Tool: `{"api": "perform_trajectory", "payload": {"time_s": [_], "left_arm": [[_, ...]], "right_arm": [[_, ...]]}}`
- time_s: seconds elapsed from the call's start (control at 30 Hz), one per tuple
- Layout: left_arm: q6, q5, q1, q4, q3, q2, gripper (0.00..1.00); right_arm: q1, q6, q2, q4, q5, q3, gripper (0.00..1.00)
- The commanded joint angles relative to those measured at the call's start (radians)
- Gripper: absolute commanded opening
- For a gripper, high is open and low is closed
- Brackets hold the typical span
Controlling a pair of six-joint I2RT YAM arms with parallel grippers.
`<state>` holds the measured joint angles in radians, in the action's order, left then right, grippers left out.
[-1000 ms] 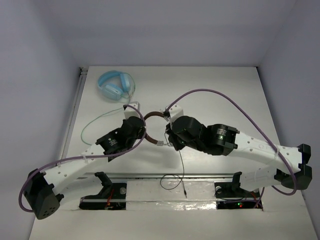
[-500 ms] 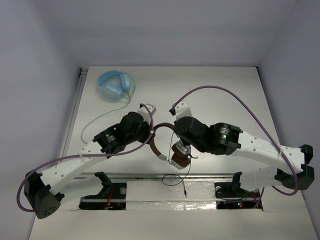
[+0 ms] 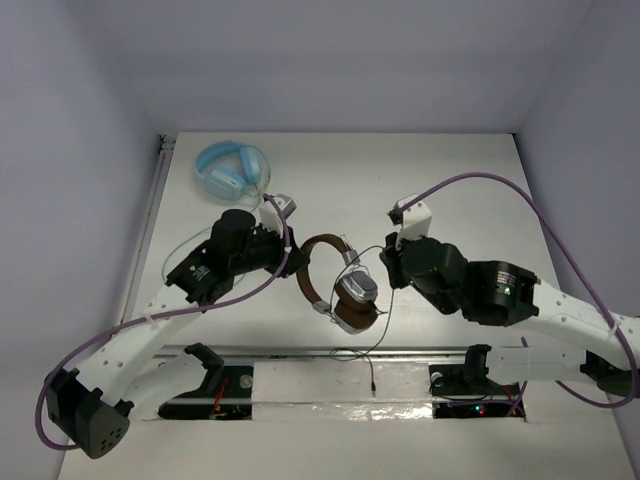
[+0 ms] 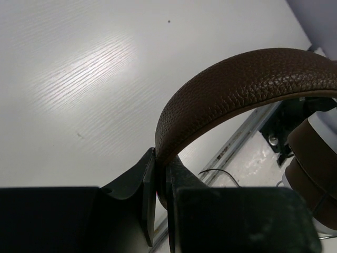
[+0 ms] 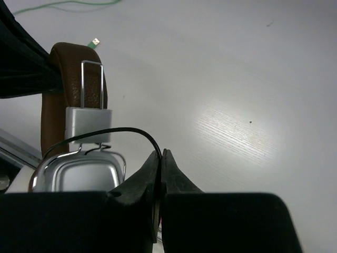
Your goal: Wrap the headphones
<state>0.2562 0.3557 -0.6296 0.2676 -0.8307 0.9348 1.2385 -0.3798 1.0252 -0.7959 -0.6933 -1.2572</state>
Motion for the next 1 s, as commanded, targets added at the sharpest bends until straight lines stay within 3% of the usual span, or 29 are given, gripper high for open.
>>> {"api": "perform_trajectory", "payload": {"time_s": [0.0, 0.13, 0.17, 0.23, 0.37, 0.97], "left_arm": [[0.029, 0.169, 0.019, -0.105, -0.015, -0.044, 0.00], [0.029, 0.089, 0.031, -0.078, -0.048, -0.044, 0.00], [0.011, 0.082, 0.045, -0.073, -0.053, -0.045, 0.00], [0.009, 0.159, 0.060, -0.077, -0.064, -0.037, 0.00], [0.025, 0.190, 0.073, -0.102, -0.082, -0.044, 0.00], [0.156, 0.190, 0.110, -0.176, -0.234, -0.070, 0.00]], "right_arm": [[0.001, -0.040, -0.002, 0.135, 0.027, 0.063, 0.01], [0.001, -0.065, -0.016, 0.205, 0.058, 0.105, 0.08], [0.001, -0.064, -0.034, 0.240, 0.069, 0.114, 0.14], [0.001, -0.059, -0.051, 0.265, 0.072, 0.137, 0.19], [-0.008, -0.071, -0.063, 0.300, 0.028, 0.177, 0.19], [-0.059, -0.136, -0.179, 0.820, 0.236, 0.576, 0.33]]}}
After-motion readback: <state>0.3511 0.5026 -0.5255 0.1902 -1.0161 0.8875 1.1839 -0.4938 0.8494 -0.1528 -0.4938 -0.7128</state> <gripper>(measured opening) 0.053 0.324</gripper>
